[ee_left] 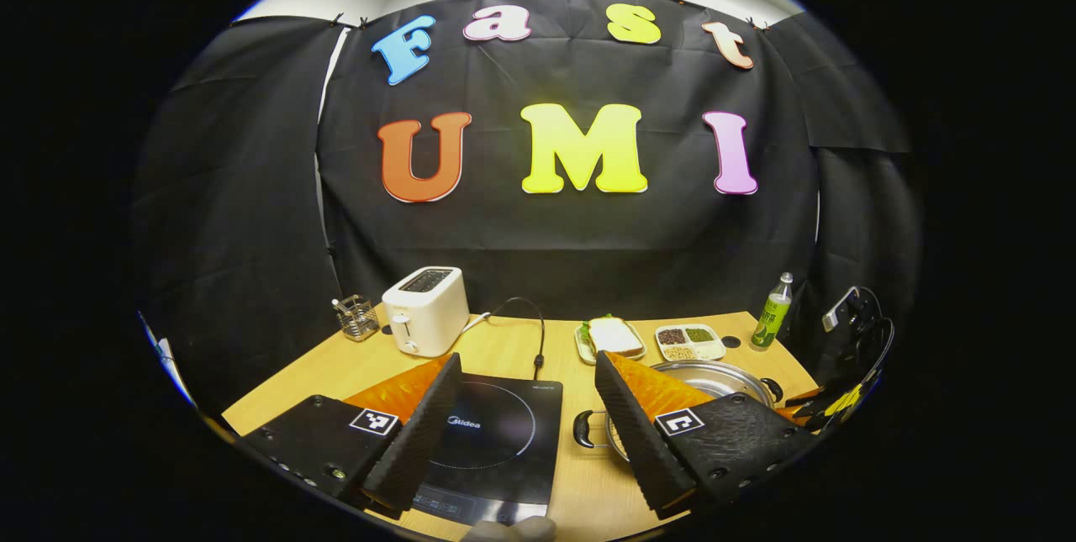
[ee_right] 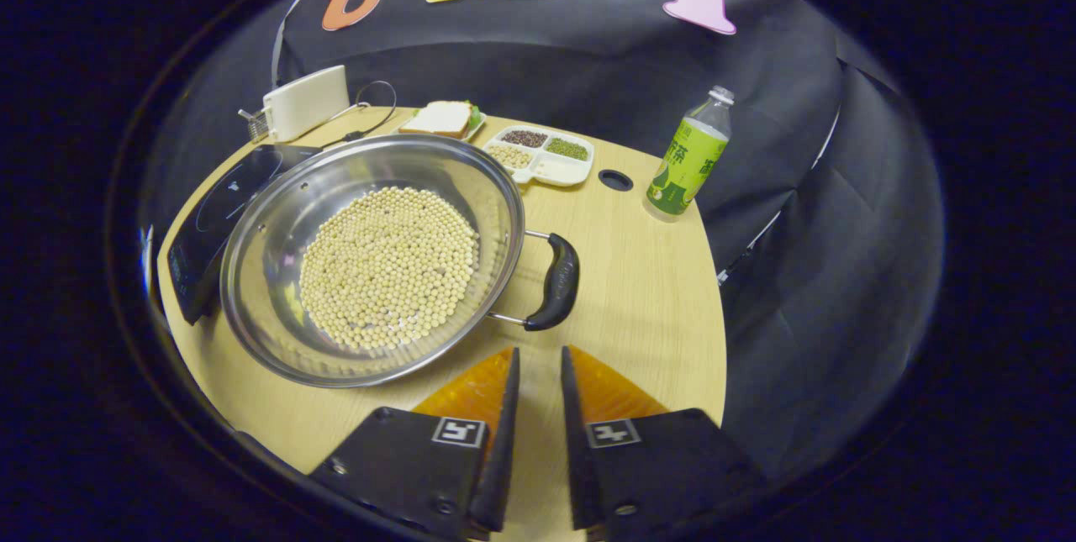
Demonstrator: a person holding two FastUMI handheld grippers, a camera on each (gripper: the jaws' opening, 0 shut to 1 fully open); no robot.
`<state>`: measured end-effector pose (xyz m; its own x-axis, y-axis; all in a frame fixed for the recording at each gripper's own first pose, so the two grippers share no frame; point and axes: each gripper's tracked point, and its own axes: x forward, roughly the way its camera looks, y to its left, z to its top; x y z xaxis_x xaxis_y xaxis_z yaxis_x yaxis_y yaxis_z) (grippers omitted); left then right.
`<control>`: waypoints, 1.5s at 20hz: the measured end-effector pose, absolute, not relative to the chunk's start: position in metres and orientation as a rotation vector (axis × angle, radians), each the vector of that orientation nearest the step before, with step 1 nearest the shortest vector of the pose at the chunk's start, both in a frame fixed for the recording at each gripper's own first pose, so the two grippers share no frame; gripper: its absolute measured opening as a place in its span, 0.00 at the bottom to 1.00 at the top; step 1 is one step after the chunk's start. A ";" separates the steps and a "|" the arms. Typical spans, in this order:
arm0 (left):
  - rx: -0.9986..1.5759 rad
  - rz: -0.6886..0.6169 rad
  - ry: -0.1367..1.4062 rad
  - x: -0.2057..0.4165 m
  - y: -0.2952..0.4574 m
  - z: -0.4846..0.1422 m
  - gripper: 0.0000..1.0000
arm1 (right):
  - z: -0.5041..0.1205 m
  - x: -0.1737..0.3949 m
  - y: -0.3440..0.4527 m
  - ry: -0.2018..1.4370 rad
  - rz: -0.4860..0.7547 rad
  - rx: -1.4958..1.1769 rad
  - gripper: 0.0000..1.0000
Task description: First push the handle of the pot to place it horizontally, then grasp the pot with both hands and set it on the induction cooktop.
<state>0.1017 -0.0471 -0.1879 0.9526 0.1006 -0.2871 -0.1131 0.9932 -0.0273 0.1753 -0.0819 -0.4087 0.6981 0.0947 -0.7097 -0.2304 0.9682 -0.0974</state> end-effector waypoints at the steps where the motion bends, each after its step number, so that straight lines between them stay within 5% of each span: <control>1: -0.040 0.101 0.291 0.105 -0.048 -0.192 0.95 | -0.407 0.176 -0.086 0.770 0.176 -0.185 0.44; 3: -0.036 0.093 0.312 0.113 -0.051 -0.206 0.95 | -0.397 0.179 -0.096 0.742 0.156 -0.176 0.79; 15: -0.051 0.046 0.453 0.147 -0.090 -0.294 0.95 | -0.354 0.210 -0.079 0.639 0.223 -0.054 0.81; 30: -0.093 0.029 0.698 0.163 -0.119 -0.397 0.95 | -0.398 0.242 -0.059 0.750 0.258 -0.073 0.80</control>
